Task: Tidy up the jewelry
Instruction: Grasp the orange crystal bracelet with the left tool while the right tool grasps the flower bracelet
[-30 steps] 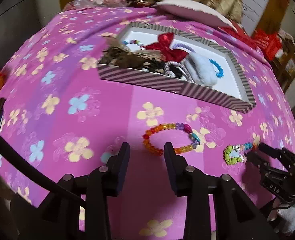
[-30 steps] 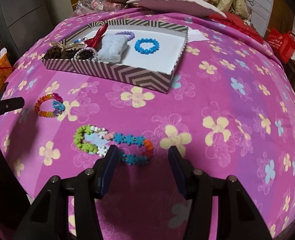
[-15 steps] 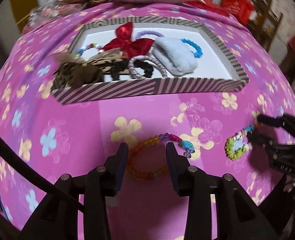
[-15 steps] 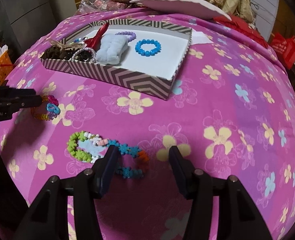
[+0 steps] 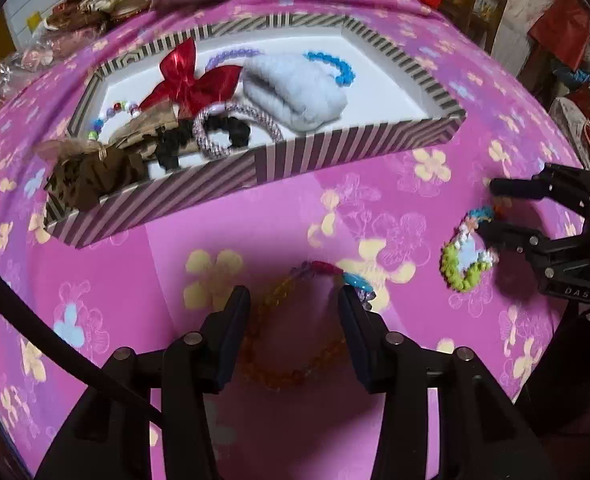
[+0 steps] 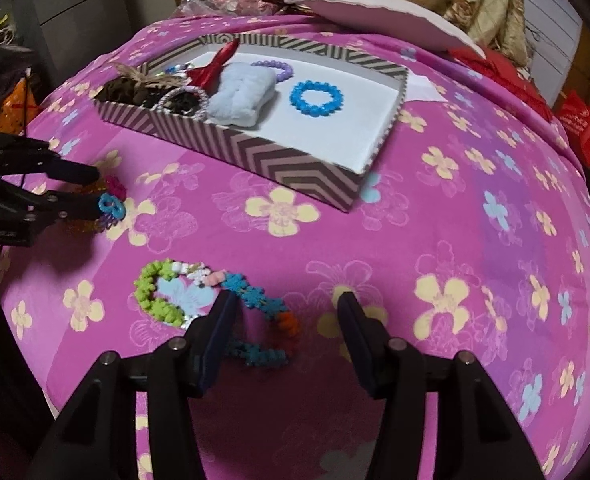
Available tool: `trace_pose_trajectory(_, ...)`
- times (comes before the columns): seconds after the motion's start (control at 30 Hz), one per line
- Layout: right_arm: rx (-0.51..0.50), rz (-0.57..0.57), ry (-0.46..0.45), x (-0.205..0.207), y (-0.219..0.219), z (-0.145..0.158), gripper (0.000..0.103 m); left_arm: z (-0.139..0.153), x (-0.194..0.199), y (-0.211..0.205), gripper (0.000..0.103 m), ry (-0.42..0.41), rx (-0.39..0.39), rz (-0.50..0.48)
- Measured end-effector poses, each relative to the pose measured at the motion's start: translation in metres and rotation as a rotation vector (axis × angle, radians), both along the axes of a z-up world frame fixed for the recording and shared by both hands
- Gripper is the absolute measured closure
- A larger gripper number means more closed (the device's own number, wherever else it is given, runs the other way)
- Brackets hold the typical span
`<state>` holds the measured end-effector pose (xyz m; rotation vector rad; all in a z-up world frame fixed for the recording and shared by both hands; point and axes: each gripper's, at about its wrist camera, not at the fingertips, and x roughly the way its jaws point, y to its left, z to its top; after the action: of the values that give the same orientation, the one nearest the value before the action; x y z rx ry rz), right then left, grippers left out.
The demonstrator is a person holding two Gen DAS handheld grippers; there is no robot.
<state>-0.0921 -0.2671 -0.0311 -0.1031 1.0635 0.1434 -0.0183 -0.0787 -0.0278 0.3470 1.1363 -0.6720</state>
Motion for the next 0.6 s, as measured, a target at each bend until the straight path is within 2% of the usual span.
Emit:
trace_pose_trajectory(0.03, -0.003, 0.007, -0.002, 0.0, 0.001, 0.0, 0.059, 0.0, -0.001, -0.001, 0.054, -0.008, -0.003, -0.001)
trace_pose_trajectory(0.07, -0.006, 0.016, -0.005, -0.001, 0.003, 0.001, 0.07, 0.001, -0.001, -0.001, 0.063, -0.017, -0.003, 0.0)
trace_pose_trajectory(0.1, -0.009, 0.021, -0.007, -0.001, 0.004, 0.001, 0.075, 0.001, -0.001, -0.001, 0.075, -0.026, 0.002, 0.003)
trace_pose_trajectory(0.17, -0.022, 0.03, -0.013, -0.002, 0.008, 0.001, 0.086, 0.0, 0.0, 0.001, 0.086, -0.035, 0.011, 0.016)
trace_pose_trajectory(0.27, -0.011, 0.031, -0.015, -0.003, 0.01, 0.003, 0.089, 0.001, 0.001, 0.007, 0.087, -0.009, -0.027, 0.041)
trace_pose_trajectory(0.4, 0.042, 0.019, -0.045, -0.006, 0.006, 0.017, 0.089, 0.008, -0.003, 0.014, 0.087, -0.035, -0.046, 0.083)
trace_pose_trajectory(0.6, 0.077, 0.016, -0.101, -0.01, 0.001, 0.048, 0.089, 0.036, -0.008, 0.02, 0.087, -0.087, -0.088, 0.122)
